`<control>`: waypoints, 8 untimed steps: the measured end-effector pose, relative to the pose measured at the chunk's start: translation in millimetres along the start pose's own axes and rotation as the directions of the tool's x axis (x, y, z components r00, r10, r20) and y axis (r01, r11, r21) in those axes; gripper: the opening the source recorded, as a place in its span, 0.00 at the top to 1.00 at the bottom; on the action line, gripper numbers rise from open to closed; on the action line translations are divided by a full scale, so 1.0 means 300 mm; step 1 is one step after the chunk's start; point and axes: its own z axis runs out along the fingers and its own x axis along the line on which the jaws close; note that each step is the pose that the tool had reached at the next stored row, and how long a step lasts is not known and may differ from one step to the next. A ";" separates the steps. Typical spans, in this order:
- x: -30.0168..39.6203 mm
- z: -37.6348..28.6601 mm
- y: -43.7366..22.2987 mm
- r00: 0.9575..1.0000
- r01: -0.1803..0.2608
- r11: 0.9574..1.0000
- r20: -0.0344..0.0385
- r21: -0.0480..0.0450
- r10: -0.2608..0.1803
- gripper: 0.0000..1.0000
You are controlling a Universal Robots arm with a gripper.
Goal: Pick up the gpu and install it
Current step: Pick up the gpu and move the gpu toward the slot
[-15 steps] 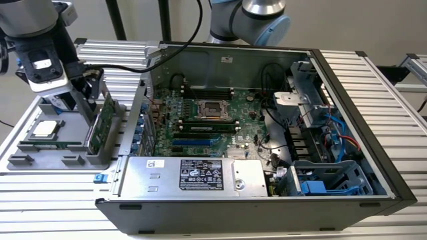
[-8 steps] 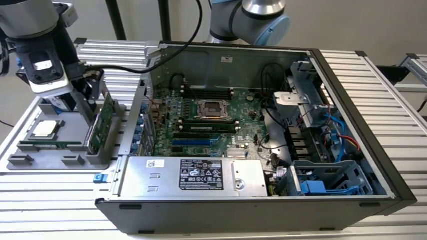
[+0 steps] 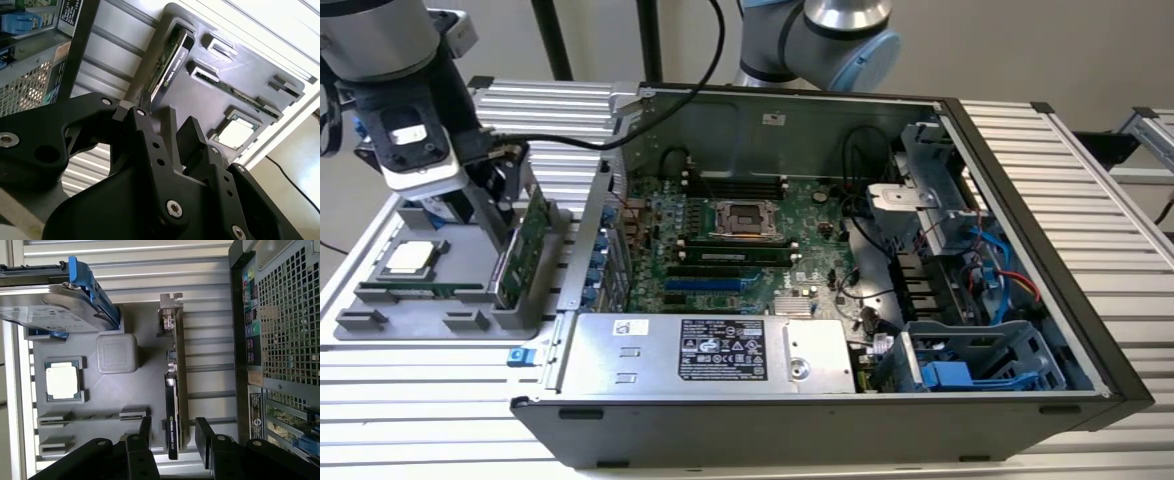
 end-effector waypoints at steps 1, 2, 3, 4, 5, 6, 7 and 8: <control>0.000 0.001 0.000 1.000 0.000 1.000 0.000 0.000 0.000 0.00; 0.000 0.002 0.000 1.000 0.000 1.000 0.000 0.000 0.000 0.00; 0.000 0.004 0.000 1.000 0.000 1.000 0.000 0.000 0.000 0.00; 0.000 0.005 0.000 1.000 0.000 1.000 0.000 0.000 0.000 0.00; 0.000 0.007 0.000 1.000 0.000 1.000 0.000 0.000 0.000 0.00; 0.000 0.008 0.000 1.000 0.000 1.000 0.000 0.000 0.000 0.00; 0.000 0.010 -0.001 1.000 0.000 1.000 0.000 0.000 0.000 0.00; 0.000 0.011 -0.001 1.000 0.000 1.000 0.000 0.000 0.000 0.00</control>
